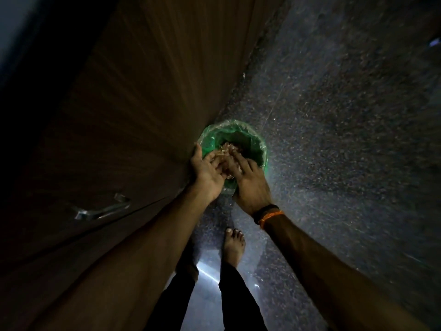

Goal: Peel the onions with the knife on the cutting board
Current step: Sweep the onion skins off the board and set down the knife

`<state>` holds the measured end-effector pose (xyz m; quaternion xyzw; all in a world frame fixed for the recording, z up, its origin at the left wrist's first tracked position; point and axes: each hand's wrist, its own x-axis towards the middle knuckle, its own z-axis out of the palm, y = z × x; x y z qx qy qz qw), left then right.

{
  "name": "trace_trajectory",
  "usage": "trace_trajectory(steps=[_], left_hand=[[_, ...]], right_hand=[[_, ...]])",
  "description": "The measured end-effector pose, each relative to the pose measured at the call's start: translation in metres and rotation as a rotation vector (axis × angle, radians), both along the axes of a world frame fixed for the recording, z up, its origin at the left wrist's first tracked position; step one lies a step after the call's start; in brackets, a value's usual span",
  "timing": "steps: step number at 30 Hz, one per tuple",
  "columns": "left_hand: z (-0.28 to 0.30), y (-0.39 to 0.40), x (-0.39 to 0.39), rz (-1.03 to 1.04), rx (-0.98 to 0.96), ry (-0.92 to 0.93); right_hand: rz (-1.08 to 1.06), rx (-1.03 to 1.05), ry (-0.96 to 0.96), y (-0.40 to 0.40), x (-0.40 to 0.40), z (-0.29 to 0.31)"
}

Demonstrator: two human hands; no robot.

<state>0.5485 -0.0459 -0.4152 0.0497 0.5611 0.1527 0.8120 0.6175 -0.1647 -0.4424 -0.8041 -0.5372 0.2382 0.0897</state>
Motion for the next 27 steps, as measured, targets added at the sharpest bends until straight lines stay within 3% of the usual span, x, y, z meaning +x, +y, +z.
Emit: trace_trajectory(steps=[3,7,12,16,19,23,27], left_hand=[[0.004,0.004,0.004,0.004,0.002,-0.004],[0.012,0.012,0.007,-0.012,0.039,0.022],[0.013,0.016,0.01,-0.177,0.126,0.094],[0.02,0.009,0.009,-0.381,0.208,0.19],[0.026,0.003,0.001,-0.582,0.349,0.323],[0.054,0.0,-0.01,-0.826,0.61,0.494],[0.106,-0.003,-0.013,-1.112,0.945,0.536]], right_hand=[[0.097,-0.09,0.002,-0.003,-0.001,0.003],[-0.041,-0.258,-0.052,0.003,0.016,0.0],[-0.23,-0.124,-0.033,0.015,0.024,0.013],[-0.491,-0.092,0.159,0.024,0.027,0.033],[-0.469,-0.103,0.336,0.032,0.024,0.066],[-0.408,-0.266,0.145,0.034,0.023,0.11],[-0.258,-0.384,0.16,0.04,0.02,0.17]])
